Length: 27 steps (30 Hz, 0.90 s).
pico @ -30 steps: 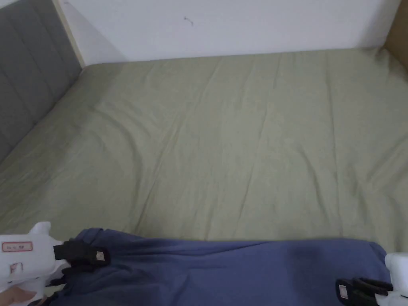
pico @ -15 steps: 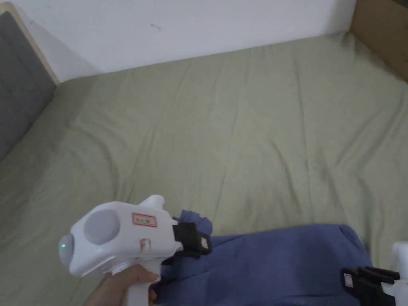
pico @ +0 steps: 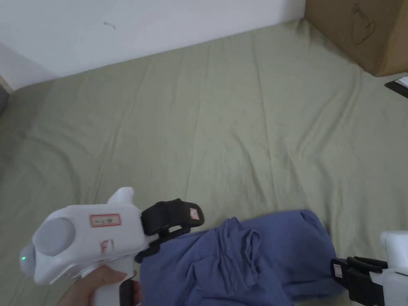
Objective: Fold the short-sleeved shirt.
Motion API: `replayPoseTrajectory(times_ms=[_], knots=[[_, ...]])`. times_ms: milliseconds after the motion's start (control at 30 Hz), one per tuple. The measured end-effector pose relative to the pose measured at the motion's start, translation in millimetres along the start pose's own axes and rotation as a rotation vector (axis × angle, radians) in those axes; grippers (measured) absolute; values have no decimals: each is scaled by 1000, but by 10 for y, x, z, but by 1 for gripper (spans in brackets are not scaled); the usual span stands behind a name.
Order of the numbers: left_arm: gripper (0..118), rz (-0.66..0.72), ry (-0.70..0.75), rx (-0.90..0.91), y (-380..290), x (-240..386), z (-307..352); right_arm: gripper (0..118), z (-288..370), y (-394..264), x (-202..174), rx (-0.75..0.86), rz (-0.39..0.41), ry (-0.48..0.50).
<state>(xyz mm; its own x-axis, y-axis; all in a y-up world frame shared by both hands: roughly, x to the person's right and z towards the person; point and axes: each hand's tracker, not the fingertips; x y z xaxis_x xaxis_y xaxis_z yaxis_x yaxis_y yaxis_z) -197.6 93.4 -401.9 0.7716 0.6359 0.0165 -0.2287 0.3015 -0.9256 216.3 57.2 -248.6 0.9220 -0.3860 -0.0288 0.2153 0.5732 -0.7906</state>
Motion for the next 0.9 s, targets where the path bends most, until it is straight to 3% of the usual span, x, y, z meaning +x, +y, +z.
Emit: replayPoseTrajectory(times_ms=[67,100,167,200,467,667,767,900], knots=[[113,37,62,-6,-31,-140,31,0,-6,-2,-6,2,-3,4],[102,39,92,-16,-50,-189,14,0,-9,-3,-7,2,-2,8],[37,15,114,-28,-128,-193,-66,0,-17,-13,-10,8,-6,9],[16,-7,132,-47,-168,-197,-145,0,-14,-15,-10,11,-8,15],[14,-107,84,-215,-470,253,-919,0,38,-35,49,16,-21,20],[14,-229,181,-274,-604,540,-1238,0,68,-61,87,11,-36,3],[14,-272,119,-267,-574,686,-1123,0,81,-64,88,8,-33,4],[14,-234,-116,-300,-537,820,-839,0,82,-38,35,2,-15,-9]])
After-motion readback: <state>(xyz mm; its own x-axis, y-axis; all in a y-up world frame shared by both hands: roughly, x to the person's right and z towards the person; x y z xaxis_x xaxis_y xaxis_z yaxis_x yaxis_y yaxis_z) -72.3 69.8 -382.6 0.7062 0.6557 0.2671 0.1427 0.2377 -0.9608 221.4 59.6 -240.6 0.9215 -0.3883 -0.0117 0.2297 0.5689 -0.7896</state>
